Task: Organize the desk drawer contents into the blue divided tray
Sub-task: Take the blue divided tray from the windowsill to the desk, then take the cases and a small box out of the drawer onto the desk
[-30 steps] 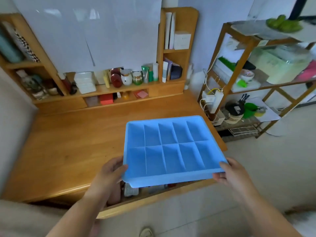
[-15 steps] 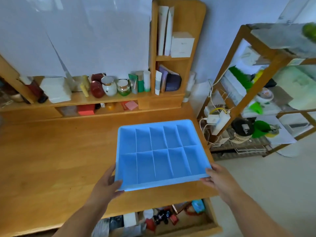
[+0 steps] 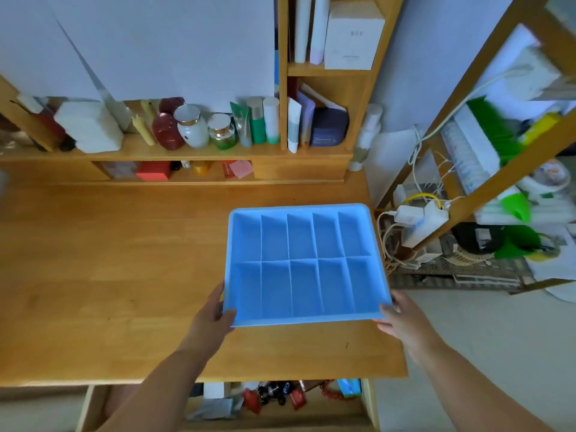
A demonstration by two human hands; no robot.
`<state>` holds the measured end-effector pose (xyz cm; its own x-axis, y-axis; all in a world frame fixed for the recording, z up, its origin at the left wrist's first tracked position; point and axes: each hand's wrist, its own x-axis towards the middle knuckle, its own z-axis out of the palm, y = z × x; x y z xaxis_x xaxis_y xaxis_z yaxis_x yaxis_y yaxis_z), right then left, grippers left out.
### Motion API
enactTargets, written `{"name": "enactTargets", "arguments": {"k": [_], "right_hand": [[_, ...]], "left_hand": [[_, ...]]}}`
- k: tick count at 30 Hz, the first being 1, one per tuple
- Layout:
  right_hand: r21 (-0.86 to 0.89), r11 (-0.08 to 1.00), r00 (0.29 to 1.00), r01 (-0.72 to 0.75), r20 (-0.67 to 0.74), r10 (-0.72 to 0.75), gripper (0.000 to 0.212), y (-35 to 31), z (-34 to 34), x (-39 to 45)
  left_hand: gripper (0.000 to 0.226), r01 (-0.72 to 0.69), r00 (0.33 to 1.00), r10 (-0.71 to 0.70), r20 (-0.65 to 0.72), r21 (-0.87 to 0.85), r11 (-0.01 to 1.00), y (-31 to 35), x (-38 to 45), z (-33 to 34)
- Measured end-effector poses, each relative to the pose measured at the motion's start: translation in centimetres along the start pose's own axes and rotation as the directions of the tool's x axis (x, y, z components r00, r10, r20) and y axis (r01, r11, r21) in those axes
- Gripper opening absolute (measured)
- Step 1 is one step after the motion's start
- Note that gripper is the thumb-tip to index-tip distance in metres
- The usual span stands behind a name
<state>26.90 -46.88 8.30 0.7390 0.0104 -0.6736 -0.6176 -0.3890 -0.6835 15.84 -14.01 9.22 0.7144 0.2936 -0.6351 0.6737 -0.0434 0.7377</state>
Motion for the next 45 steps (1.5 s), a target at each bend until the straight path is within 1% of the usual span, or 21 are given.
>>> {"name": "enactTargets", "arguments": {"k": [2,4,6,7,9,10,11,13,15,18,20,22,25,28,31,33,37,38,41,43,45], "right_hand": [[-0.179,0.98,0.976,0.092,-0.178,-0.124,0.035,0.3,-0.4,-0.9],[-0.417,0.888,0.875,0.193,-0.336,-0.347,0.022,1.5,-0.2,-3.3],[-0.563,0.774,0.849,0.288,-0.223,-0.478,0.004,4.0,0.5,-6.2],[-0.611,0.729,0.883,0.31,-0.1,-0.459,0.015,5.6,1.1,-7.5],[-0.718,0.613,0.941,0.33,0.194,-0.279,0.02,8.7,2.4,-9.4],[-0.767,0.528,0.931,0.365,0.311,-0.192,0.015,9.9,3.0,-9.9],[-0.799,0.453,0.916,0.396,0.379,-0.132,0.018,10.9,3.5,-10.1],[-0.833,0.344,0.895,0.433,0.442,-0.059,0.037,12.6,4.1,-9.6],[-0.846,0.223,0.865,0.484,0.502,0.029,0.046,13.5,4.3,-9.0],[-0.799,0.083,0.789,0.596,0.601,0.13,0.051,13.9,3.8,-7.6],[-0.736,0.04,0.722,0.676,0.673,0.159,0.051,14.2,3.4,-6.2],[-0.658,-0.008,0.65,0.753,0.742,0.16,0.04,14.4,2.9,-4.6],[-0.582,-0.007,0.579,0.813,0.808,0.109,0.022,15.0,1.7,-2.7],[-0.541,0.007,0.539,0.841,0.839,0.074,0.026,16.7,0.4,-2.2],[-0.556,0.054,0.559,0.829,0.826,-0.072,0.029,18.9,-0.2,-1.8],[-0.592,0.069,0.596,0.803,0.791,-0.139,0.028,20.0,-0.3,-1.4],[-0.565,-0.001,0.537,0.825,0.784,-0.312,0.019,21.0,-0.5,-1.7],[-0.558,0.001,0.524,0.83,0.779,-0.344,0.018,21.0,-0.4,-2.0],[-0.484,-0.042,0.433,0.874,0.816,-0.384,0.023,21.9,-0.6,-3.7],[-0.483,-0.016,0.439,0.876,0.808,-0.393,0.033,23.1,-0.8,-4.8],[-0.487,0.03,0.461,0.873,0.805,-0.374,0.036,24.6,-0.9,-6.3]], "left_hand": [[0.053,-0.063,0.991,0.077,-0.106,0.129,0.99,-0.5,-0.5,-0.1],[0.03,-0.172,0.945,0.235,-0.229,0.261,0.95,-2.4,-2.1,-0.7],[0.021,-0.227,0.946,0.294,-0.136,0.371,0.901,-5.9,-4.0,-1.2],[0.023,-0.223,0.963,0.264,-0.048,0.401,0.888,-7.9,-5.0,-1.5],[0.019,-0.192,0.981,0.165,0.098,0.464,0.865,-11.5,-6.9,-1.8],[0.014,-0.194,0.979,0.129,0.157,0.534,0.823,-12.8,-7.5,-1.9],[0.022,-0.22,0.972,0.11,0.21,0.629,0.745,-13.9,-7.8,-1.9],[0.049,-0.307,0.944,0.082,0.319,0.761,0.571,-15.8,-7.8,-1.7],[0.057,-0.355,0.922,0.03,0.385,0.816,0.456,-16.3,-7.9,-1.2],[0.055,-0.388,0.908,-0.009,0.418,0.851,0.355,-17.1,-7.7,0.1],[0.048,-0.345,0.931,-0.026,0.365,0.899,0.272,-17.3,-7.6,1.2],[0.037,-0.268,0.96,-0.008,0.28,0.929,0.256,-17.7,-7.5,2.3],[0.03,-0.16,0.987,0.022,0.16,0.947,0.279,-18.7,-7.8,3.4],[0.03,-0.189,0.981,0.08,0.175,0.955,0.231,-19.0,-8.5,4.0],[0.037,-0.351,0.924,0.235,0.303,0.915,0.201,-18.7,-8.3,3.6],[0.038,-0.386,0.885,0.336,0.322,0.911,0.144,-19.2,-7.8,2.7],[0.014,-0.425,0.805,0.492,0.333,0.901,0.084,-21.7,-8.2,2.5],[0.015,-0.414,0.794,0.522,0.311,0.906,0.091,-21.9,-8.4,2.5],[0.012,-0.398,0.799,0.534,0.275,0.909,0.127,-23.6,-10.2,2.9],[0.025,-0.373,0.825,0.511,0.244,0.913,0.166,-24.5,-12.1,3.5],[0.026,-0.36,0.808,0.537,0.243,0.925,0.122,-25.4,-14.1,4.2]]}}
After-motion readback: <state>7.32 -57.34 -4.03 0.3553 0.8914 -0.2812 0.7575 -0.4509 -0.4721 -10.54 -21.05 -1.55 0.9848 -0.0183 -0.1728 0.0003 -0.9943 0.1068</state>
